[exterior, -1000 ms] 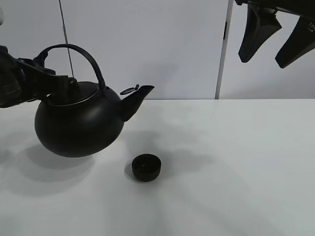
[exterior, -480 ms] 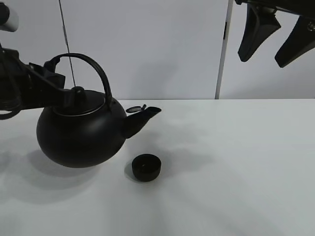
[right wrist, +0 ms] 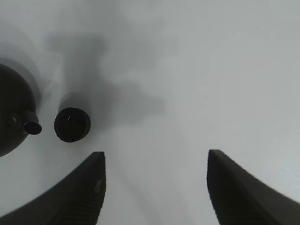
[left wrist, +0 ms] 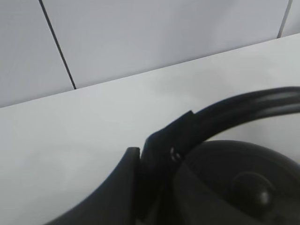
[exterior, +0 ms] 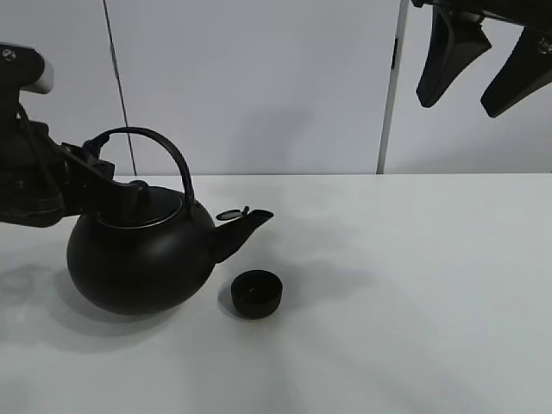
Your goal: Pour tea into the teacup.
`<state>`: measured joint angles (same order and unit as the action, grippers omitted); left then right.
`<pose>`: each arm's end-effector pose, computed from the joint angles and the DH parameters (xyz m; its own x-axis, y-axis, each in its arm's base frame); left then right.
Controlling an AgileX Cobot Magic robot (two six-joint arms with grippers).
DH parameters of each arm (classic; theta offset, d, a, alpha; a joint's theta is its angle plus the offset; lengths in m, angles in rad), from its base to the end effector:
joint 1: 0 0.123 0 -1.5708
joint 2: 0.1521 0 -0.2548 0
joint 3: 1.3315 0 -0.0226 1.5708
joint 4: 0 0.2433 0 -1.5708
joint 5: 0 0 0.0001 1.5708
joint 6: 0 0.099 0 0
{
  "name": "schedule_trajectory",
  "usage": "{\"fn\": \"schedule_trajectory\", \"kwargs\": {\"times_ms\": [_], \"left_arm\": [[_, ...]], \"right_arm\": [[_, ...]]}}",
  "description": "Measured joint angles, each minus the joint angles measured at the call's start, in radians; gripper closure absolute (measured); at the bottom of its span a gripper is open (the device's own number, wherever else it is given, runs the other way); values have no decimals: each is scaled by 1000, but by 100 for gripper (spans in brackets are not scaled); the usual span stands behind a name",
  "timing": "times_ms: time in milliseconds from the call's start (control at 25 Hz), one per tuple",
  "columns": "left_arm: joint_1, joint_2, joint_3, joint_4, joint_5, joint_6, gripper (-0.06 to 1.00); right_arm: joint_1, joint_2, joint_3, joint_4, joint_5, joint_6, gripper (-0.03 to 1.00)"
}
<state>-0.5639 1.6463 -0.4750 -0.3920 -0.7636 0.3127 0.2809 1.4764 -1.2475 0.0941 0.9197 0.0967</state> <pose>0.2511 -0.1279 0.1330 -0.2906 0.2095 -0.9336 0.3131 0.9428 0.1141 0.2929 0.0922 0.2793 -0.8757 -0.0936 -0.4737 -0.1795 0.9738 0.1394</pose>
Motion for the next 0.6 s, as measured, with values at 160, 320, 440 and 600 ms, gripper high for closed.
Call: {"fn": "schedule_trajectory", "kwargs": {"times_ms": [160,320,440,600], "left_arm": [[0,12,-3,0,-9,20,84],[0,13,-4,0,-21,93,84],[0,13,-5,-3,-28,131,84],[0,13,-5,-4,-28,177,84]], "right_arm": [[0,0,0,0,0,0,54],[0,0,0,0,-5,0,54],[0,0,0,0,-15,0,54],[0,0,0,0,-28,0,54]]}}
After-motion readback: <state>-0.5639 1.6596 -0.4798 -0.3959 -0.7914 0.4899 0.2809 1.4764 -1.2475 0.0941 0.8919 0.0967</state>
